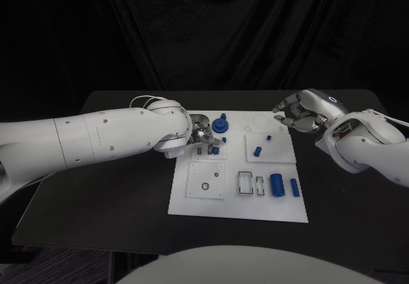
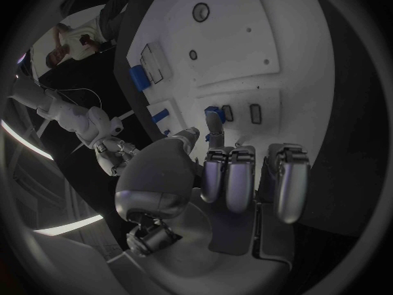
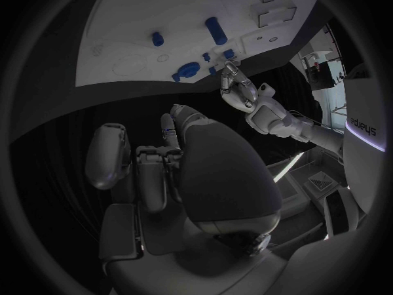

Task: Assemble the parts on the task board

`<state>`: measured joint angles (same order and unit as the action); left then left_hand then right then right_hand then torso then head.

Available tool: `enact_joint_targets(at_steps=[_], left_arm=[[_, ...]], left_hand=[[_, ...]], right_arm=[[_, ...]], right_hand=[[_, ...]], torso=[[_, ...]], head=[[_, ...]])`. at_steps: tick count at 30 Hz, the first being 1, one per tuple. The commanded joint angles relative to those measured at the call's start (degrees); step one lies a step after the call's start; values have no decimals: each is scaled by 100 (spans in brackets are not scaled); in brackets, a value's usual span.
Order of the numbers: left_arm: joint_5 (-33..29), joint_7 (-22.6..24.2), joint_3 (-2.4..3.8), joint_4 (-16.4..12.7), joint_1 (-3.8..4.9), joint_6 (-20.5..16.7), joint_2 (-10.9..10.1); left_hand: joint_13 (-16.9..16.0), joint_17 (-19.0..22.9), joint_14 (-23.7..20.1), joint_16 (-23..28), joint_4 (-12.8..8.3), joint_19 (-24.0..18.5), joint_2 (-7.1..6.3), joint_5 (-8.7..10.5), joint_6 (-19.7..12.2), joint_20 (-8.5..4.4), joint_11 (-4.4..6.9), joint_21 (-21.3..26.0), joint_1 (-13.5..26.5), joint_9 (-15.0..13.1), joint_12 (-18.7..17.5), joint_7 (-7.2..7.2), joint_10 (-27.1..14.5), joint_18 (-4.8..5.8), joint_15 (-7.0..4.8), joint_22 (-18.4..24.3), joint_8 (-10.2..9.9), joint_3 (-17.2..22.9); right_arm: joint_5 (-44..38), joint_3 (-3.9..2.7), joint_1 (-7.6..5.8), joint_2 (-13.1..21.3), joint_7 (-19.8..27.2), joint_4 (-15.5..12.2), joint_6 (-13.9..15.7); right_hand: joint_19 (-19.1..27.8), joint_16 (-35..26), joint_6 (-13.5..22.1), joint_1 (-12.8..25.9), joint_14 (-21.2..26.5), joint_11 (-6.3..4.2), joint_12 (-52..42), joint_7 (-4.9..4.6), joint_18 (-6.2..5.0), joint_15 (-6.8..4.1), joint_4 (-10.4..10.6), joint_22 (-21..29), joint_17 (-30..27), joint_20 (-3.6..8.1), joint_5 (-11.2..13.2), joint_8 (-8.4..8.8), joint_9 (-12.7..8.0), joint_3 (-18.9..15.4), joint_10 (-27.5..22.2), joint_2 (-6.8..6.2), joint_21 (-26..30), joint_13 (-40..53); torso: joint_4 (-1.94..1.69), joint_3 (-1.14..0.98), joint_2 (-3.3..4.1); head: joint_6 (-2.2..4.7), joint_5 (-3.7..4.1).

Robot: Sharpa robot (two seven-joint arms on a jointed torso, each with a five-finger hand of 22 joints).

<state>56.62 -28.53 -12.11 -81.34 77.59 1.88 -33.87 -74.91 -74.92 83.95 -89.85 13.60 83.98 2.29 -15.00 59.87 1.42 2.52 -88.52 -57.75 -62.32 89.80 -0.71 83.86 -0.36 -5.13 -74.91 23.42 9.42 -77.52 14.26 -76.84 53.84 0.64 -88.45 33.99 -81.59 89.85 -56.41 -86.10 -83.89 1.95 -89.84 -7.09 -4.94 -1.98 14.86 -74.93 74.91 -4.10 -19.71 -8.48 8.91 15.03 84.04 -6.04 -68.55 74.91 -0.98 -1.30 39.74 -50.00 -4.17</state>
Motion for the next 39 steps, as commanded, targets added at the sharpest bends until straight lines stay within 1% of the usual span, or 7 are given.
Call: enact_joint_targets(at_steps=[1, 8, 20, 25, 31, 34, 39], left_arm=[[108, 200, 3, -31, -5, -273, 3], [127, 148, 3, -7, -5, -162, 36], [132, -19, 3, 165, -6, 205, 154], [132, -33, 3, 209, -7, 275, 188], [132, -46, 3, 232, -10, 358, 211], [132, -43, 3, 240, -13, 385, 219], [133, -45, 3, 274, -19, 421, 241]], left_hand=[[-1509, -1508, 605, -15, 2, 372, 11, -24, -29, -22, 42, -20, -63, -11, 20, 2, 614, -48, -29, -1291, 20, -25], [-1509, -1508, 605, -15, 52, 368, 21, 24, -76, -29, 46, -16, -57, -147, 20, 6, 614, -49, -34, -1289, 92, -64], [-1509, -1508, 605, -15, 162, 301, 56, 202, -155, -33, 45, 27, -21, -296, 20, 2, 614, -74, -35, -1229, 137, -139], [-1509, -1508, 605, -15, 242, 290, 91, 251, -266, -15, 9, 40, -23, -178, 20, -46, 614, -77, -10, -1220, -95, -194], [-1509, -1508, 605, -15, 250, 282, 96, 259, -264, -10, 2, 46, -25, -145, 20, -54, 614, -80, -4, -1214, -139, -204], [-1509, -1508, 605, -15, 267, 273, 125, 268, -266, 17, -36, 57, -23, 81, 20, -98, 614, -83, 27, -1206, -381, -245], [-1509, -1508, 605, -15, 261, 277, 168, 268, -171, 88, -112, 65, -54, 675, 20, -187, 614, -83, 98, -1212, -913, -324]], right_arm=[[-10, -4, 16, 13, -129, -4, -21], [-10, -5, 17, 9, -139, -2, -29], [-10, -5, 17, 1, -166, -3, -58], [-10, -5, 17, -1, -179, -5, -77], [-10, -5, 17, -1, -188, -9, -88], [0, -5, 17, -1, -193, -12, -91], [30, -5, 17, 3, -197, -15, -98]], right_hand=[[-6, 15, -35, -39, -611, 43, -16, 8, 40, 39, -13, -900, 1509, -37, -20, 31, -4, 15, 596, 8, 23, 1509], [-5, 15, -38, -27, -611, 44, -16, 6, 39, 41, -4, -899, 1509, -38, -22, 34, -5, 16, 596, 14, 26, 1509], [-5, 15, -40, 8, -611, 47, -16, 4, 39, 44, 20, -898, 1509, -42, -34, 43, -8, 19, 596, 30, 30, 1509], [-5, 15, -40, 8, -611, 47, -16, 4, 39, 44, 20, -898, 1509, -42, -34, 43, -8, 19, 596, 30, 30, 1509], [-3, 15, -42, 17, -611, 47, -16, 5, 37, 45, 26, -897, 1509, -44, -42, 46, -9, 21, 596, 35, 36, 1509], [-3, 15, -42, 17, -611, 47, -16, 5, 37, 45, 26, -897, 1509, -44, -42, 46, -9, 21, 596, 35, 36, 1509], [-3, 15, -42, 21, -611, 47, -16, 6, 37, 45, 28, -897, 1509, -44, -47, 48, -10, 22, 596, 36, 36, 1509]], torso=[[-7, 5, 4], [11, -12, -8], [2, -6, 8], [0, -6, 7], [1, -5, 6], [-4, -4, 6], [-3, -9, 1]], head=[[0, 7], [0, -15], [0, -4], [0, 6], [0, 6], [0, 17], [0, 26]])
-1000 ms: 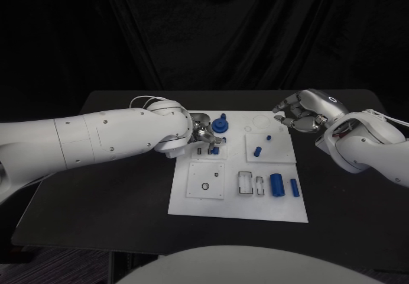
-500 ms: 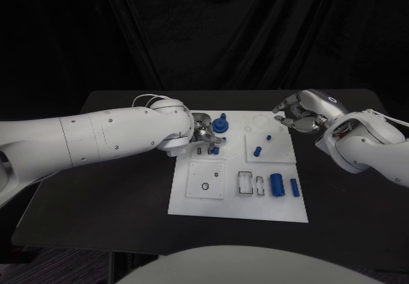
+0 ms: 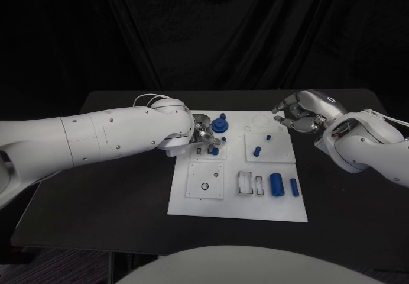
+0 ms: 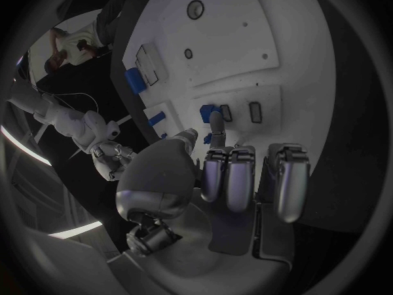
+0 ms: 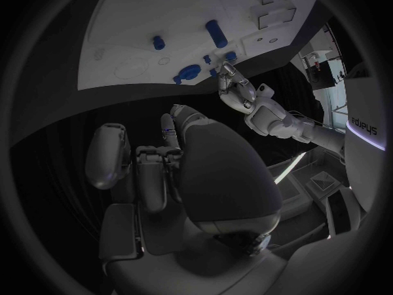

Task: Assemble the parts on the task board

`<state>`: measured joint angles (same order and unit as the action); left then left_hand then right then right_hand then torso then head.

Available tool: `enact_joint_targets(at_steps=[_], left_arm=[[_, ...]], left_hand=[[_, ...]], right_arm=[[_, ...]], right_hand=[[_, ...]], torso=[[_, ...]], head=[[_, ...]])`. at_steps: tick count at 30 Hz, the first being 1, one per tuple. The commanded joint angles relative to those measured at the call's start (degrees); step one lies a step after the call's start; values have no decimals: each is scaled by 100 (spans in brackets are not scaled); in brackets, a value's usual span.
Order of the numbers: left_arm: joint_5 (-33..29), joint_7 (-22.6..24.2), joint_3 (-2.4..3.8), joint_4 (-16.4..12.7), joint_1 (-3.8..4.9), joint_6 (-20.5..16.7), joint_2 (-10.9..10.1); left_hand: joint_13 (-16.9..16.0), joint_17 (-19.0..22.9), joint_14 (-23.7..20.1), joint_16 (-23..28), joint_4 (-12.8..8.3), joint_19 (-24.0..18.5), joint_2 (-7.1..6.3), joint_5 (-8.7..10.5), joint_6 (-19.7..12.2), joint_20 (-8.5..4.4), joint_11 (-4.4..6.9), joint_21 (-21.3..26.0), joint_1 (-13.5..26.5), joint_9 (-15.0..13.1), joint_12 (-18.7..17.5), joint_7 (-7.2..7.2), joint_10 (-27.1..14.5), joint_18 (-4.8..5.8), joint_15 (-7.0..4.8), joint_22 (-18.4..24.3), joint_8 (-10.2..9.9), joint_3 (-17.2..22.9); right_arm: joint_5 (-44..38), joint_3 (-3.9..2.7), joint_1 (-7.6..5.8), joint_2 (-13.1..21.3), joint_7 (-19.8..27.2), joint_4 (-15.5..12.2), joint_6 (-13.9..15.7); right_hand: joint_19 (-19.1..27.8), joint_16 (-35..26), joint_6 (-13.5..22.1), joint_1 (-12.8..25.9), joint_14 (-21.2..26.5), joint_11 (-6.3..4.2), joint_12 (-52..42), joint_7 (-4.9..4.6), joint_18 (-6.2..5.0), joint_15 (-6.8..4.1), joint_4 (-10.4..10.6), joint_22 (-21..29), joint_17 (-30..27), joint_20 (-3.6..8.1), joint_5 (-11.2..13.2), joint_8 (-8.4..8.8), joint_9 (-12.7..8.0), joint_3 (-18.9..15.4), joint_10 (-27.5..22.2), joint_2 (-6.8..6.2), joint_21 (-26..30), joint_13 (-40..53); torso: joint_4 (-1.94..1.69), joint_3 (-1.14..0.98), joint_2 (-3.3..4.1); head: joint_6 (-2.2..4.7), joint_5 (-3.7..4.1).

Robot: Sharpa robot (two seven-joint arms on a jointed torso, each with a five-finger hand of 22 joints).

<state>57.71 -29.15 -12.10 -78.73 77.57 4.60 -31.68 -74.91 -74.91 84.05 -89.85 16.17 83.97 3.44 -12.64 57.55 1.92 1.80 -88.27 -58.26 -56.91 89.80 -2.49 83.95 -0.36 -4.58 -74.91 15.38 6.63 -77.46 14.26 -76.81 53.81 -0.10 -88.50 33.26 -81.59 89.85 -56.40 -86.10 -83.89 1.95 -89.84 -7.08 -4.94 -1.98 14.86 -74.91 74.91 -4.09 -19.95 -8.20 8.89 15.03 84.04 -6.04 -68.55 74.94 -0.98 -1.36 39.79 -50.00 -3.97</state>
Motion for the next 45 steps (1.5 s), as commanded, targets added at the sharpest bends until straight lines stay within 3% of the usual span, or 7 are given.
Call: enact_joint_targets(at_steps=[1, 36, 45], left_arm=[[23, 16, 2, 22, -19, 156, 26], [23, -75, 2, 43, -112, 315, -4], [23, -64, 2, 47, -120, 345, -9]], left_hand=[[-1509, -1509, 595, -15, 3, 277, 53, 33, 61, 38, -40, 40, -2, 134, 20, -8, 605, -83, 43, -1212, -109, -44], [-1509, -1509, 595, -15, -50, 160, 17, 116, 171, 59, -51, 129, -79, 296, 20, -13, 605, -126, 59, -1106, -229, -102], [-1509, -1509, 595, -15, -80, 132, 12, 119, 185, 62, -53, 154, -125, 321, 20, -13, 605, -137, 61, -1080, -250, -104]], right_arm=[[28, -5, 14, 6, -126, -11, -27], [78, -5, 14, -9, -179, 7, -155], [93, -5, 15, -16, -185, 15, -189]], right_hand=[[-3, 15, -43, 21, -611, 47, -16, 5, 38, 45, 28, -898, 1509, -44, -24, 20, -8, 22, 596, 36, 36, 1506], [5, 15, -45, 24, -611, 45, -13, 8, 33, 44, 25, -892, 1509, -46, -41, 27, -11, 28, 593, 35, 59, 1503], [9, 15, -47, 22, -611, 44, -10, 9, 30, 44, 22, -889, 1509, -46, -43, 28, -11, 30, 589, 34, 70, 1499]], torso=[[-2, -2, -5], [-6, 6, -4], [1, -1, -11]], head=[[0, 5], [0, -3], [0, -25]])
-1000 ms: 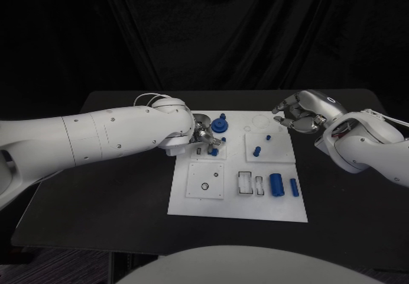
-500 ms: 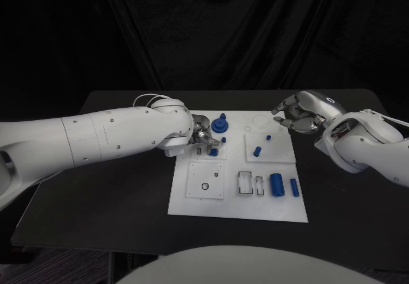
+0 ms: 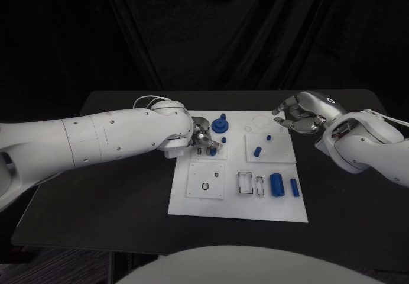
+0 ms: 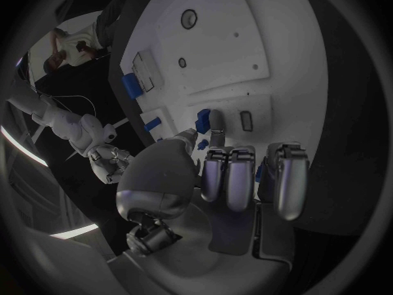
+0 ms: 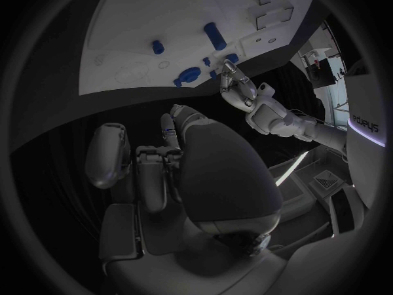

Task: Assemble the parts on the task board

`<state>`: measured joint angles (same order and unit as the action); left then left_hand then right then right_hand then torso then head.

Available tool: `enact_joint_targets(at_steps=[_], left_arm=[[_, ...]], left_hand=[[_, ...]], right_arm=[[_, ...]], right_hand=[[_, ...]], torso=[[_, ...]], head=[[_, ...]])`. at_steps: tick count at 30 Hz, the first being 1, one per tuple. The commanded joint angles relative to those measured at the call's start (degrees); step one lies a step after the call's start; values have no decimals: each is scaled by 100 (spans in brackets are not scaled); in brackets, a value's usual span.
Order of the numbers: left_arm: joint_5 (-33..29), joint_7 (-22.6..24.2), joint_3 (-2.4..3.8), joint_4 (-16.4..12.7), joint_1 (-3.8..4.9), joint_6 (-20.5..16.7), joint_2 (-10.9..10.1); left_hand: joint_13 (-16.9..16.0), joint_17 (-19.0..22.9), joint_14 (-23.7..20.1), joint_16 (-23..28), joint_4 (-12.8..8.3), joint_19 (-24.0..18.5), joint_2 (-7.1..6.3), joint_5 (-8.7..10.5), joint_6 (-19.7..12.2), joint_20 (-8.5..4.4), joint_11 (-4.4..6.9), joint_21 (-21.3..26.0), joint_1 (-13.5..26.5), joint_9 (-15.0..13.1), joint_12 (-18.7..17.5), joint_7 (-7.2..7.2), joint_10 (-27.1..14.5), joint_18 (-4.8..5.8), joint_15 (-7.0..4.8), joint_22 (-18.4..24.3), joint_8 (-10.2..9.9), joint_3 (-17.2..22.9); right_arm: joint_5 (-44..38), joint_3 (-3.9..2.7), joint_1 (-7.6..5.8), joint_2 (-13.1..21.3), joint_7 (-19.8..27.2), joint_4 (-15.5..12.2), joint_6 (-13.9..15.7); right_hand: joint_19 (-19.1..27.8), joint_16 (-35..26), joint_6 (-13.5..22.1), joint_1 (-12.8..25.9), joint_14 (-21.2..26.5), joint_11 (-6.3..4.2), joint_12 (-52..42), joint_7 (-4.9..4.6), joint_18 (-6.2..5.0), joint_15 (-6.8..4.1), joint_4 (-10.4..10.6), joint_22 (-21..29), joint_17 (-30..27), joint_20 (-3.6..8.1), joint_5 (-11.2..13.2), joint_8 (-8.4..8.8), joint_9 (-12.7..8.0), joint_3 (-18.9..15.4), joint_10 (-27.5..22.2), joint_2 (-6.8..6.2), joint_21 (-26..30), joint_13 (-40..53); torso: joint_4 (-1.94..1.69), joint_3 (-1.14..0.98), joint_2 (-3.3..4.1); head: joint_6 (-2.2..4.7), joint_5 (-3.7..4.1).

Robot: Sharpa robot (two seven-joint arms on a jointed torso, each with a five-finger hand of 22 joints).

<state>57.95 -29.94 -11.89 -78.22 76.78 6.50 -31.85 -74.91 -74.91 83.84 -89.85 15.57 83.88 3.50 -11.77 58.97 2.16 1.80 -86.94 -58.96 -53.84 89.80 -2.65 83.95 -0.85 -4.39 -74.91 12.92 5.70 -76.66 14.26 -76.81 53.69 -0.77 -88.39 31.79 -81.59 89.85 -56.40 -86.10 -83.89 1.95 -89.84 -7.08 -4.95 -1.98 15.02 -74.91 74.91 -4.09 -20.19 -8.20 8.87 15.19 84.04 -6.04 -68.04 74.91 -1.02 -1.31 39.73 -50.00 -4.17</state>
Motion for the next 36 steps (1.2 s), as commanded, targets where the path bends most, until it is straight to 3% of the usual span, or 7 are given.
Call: enact_joint_targets(at_steps=[1, 20, 21, 22, 23, 29, 36], left_arm=[[0, 17, -19, -5, -42, 155, 9], [0, 95, -19, -2, -49, 155, -11], [0, 109, -19, -3, -49, 148, -12], [0, 122, -19, -3, -49, 142, -12], [0, 129, -19, -3, -49, 138, -13], [0, 145, -19, 3, -50, 120, -19], [-1, 183, -19, 14, -50, 26, -37]], left_hand=[[-1509, -1509, 616, -15, -31, 138, 5, 31, 48, 39, -54, 25, -71, 20, 20, 3, 605, -89, 42, -1076, -9, -12], [-1509, -1509, 616, -15, -206, 81, 11, -168, 86, 43, -54, 96, -284, 105, 20, 2, 605, -111, 44, -1016, -88, 30], [-1509, -1509, 616, -15, -224, 79, 15, -254, 89, 42, -53, 103, -302, 118, 20, 3, 605, -112, 44, -1012, -102, 40], [-1509, -1509, 616, -15, -276, 76, 14, -541, 85, 37, -50, 112, -361, 136, 20, 9, 605, -114, 38, -1008, -124, 85], [-1509, -1509, 616, -15, -304, 74, 10, -661, 84, 36, -45, 118, -390, 146, 20, 12, 605, -115, 35, -1005, -136, 112], [-1509, -1509, 616, -15, -309, 74, -1, -673, 86, 35, -45, 121, -387, 152, 20, 8, 605, -115, 35, -1004, -142, 116], [-1509, -1509, 616, -15, -68, 63, -6, -426, 125, 46, -67, 150, -89, 183, 20, -16, 605, -121, 52, -988, -169, -16]], right_arm=[[13, -5, 14, -5, -118, 3, -44], [16, -5, 15, -4, -153, 13, -84], [16, -5, 15, -5, -154, 14, -86], [16, -5, 16, -5, -155, 15, -88], [17, -5, 16, -5, -156, 15, -89], [23, -5, 16, 2, -171, 18, -99], [25, -5, 16, 11, -188, 14, -103]], right_hand=[[9, 15, -48, 22, -611, 44, -10, 9, 31, 44, 6, -890, 1509, -46, -19, 28, -9, 14, 589, 34, 20, 1502], [14, 15, -51, 21, -611, 43, -4, 10, 28, 43, 2, -886, 1509, -47, -21, 29, -9, 17, 582, 33, 32, 1496], [14, 15, -51, 21, -611, 43, -4, 10, 28, 43, 2, -886, 1509, -47, -21, 29, -9, 17, 582, 33, 32, 1496], [14, 15, -51, 21, -611, 43, -4, 10, 28, 43, 2, -886, 1509, -47, -21, 29, -9, 17, 582, 33, 32, 1496], [14, 15, -51, 21, -611, 43, -4, 10, 28, 43, 2, -886, 1509, -47, -21, 29, -9, 17, 582, 33, 32, 1496], [17, 15, -53, 23, -611, 43, -4, 9, 26, 43, 3, -884, 1509, -47, -22, 31, -10, 19, 581, 35, 42, 1495], [18, 15, -56, 45, -611, 45, -3, 7, 25, 44, 21, -883, 1509, -48, -28, 38, -12, 31, 581, 63, 47, 1494]], torso=[[4, -5, -3], [-1, -2, 6], [1, -3, 6], [3, -4, 6], [6, -5, 6], [-1, -2, 5], [-1, -3, 4]], head=[[0, -3], [0, -10], [0, -11], [0, -12], [0, -17], [0, -12], [0, -24]])
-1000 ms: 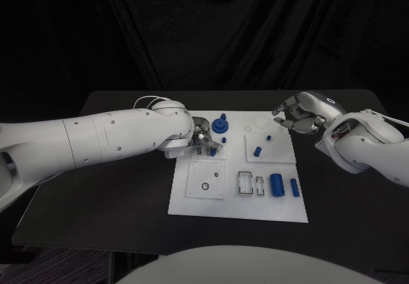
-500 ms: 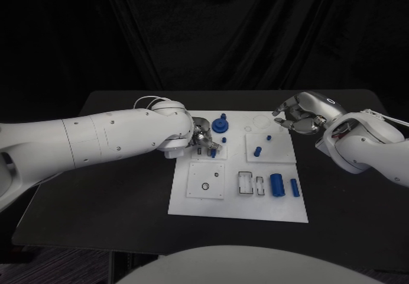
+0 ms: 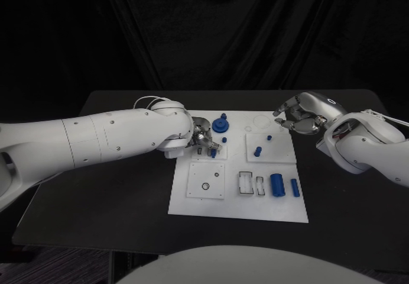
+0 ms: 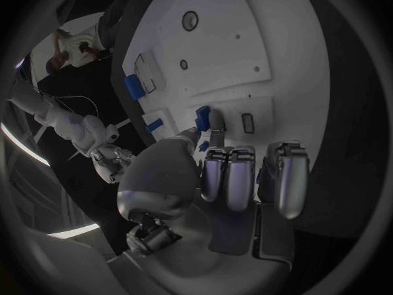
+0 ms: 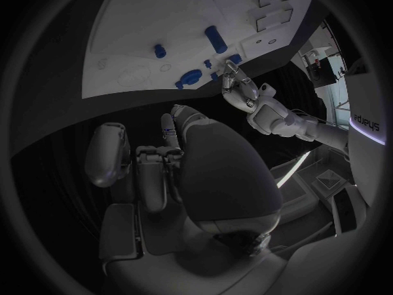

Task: Assemble the parts on the task board

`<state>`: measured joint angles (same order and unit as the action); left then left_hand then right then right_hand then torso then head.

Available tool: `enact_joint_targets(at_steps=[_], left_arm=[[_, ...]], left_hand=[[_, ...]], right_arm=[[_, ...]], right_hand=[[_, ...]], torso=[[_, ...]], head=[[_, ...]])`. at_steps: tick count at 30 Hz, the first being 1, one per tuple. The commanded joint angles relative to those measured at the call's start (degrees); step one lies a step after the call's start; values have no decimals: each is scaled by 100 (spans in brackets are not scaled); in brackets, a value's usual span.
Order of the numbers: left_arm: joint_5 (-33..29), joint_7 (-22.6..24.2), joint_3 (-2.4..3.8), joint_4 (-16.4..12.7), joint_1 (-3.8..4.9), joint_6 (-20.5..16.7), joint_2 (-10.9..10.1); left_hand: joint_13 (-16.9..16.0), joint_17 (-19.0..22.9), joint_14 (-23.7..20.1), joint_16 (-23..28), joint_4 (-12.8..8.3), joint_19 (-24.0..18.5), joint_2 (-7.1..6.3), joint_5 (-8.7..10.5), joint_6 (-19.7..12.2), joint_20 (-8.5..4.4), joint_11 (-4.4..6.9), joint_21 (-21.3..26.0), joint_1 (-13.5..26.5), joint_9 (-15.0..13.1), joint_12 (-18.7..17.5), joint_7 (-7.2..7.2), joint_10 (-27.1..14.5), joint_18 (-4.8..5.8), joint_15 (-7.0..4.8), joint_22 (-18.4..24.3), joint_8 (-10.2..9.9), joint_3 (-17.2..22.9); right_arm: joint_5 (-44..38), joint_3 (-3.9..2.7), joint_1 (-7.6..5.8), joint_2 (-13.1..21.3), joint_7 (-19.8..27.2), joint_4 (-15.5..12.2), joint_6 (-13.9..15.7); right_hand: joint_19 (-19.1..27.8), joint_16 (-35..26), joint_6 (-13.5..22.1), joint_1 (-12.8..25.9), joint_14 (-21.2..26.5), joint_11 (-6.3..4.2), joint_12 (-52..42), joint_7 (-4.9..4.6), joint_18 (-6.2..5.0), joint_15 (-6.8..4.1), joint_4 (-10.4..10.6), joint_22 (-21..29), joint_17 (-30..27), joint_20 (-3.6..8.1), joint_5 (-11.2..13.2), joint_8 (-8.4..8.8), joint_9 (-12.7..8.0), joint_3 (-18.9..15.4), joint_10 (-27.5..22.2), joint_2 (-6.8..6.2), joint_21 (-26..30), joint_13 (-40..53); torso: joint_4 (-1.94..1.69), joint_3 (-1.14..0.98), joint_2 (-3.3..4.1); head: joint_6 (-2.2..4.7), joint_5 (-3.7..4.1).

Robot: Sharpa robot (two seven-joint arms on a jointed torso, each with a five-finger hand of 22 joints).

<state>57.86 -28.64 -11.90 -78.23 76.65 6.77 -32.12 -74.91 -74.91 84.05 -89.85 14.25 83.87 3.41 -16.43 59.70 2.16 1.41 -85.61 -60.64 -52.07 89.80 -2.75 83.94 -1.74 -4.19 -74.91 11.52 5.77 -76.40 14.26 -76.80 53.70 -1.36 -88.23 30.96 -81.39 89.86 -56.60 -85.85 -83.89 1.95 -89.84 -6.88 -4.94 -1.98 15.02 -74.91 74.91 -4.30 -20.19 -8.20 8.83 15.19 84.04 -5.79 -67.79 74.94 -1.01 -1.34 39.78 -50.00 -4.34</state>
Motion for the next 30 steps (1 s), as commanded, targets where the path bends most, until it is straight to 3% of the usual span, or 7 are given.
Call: enact_joint_targets(at_steps=[1, 14, 21, 30], left_arm=[[8, 58, -17, 18, -36, -4, -10], [7, 47, -16, 71, -6, 382, 28], [7, -38, -15, 97, 1, 633, 64], [7, 18, -15, 97, 2, 680, 79]], left_hand=[[-1509, -1509, 595, -15, 130, 59, 12, 42, 60, 48, -29, 25, 140, 9, 20, -7, 606, -34, 33, -983, -32, -56], [-1509, -1509, 595, -15, 139, 51, -12, -71, 92, 48, -20, 45, 122, -10, 20, 10, 606, -40, 29, -972, -14, -90], [-1509, -1509, 595, -15, 148, 40, -42, -40, 106, 46, -19, 59, 138, -20, 20, 9, 606, -44, 28, -960, -4, -122], [-1509, -1509, 595, -15, 145, 31, -54, -37, 122, 45, -16, 69, 136, -31, 20, 14, 606, -47, 26, -952, 8, -136]], right_arm=[[0, -5, 15, 10, -131, -1, -21], [0, -5, 15, 12, -176, -1, -32], [0, -5, 14, 4, -204, 1, -51], [0, -5, 16, -21, -225, 24, -86]], right_hand=[[-3, 14, -36, 19, -611, 45, -3, -13, 25, 44, 21, -883, 1509, -27, -28, 38, -8, 31, 581, 37, 21, 1491], [-2, 14, -41, 33, -611, 45, -3, -12, 24, 44, 33, -882, 1509, -28, -39, 41, -9, 41, 580, 59, 26, 1490], [0, 14, -45, 35, -611, 44, -1, -10, 23, 44, 34, -881, 1509, -28, -45, 41, -9, 45, 578, 65, 31, 1488], [1, 14, -51, 30, -611, 40, -3, -6, 21, 42, 31, -879, 1509, -27, -62, 42, -8, 56, 580, 76, 37, 1490]], torso=[[0, -1, 0], [3, -2, -7], [16, -14, -9], [8, -11, 6]], head=[[0, -8], [0, 4], [0, -5], [0, -2]])
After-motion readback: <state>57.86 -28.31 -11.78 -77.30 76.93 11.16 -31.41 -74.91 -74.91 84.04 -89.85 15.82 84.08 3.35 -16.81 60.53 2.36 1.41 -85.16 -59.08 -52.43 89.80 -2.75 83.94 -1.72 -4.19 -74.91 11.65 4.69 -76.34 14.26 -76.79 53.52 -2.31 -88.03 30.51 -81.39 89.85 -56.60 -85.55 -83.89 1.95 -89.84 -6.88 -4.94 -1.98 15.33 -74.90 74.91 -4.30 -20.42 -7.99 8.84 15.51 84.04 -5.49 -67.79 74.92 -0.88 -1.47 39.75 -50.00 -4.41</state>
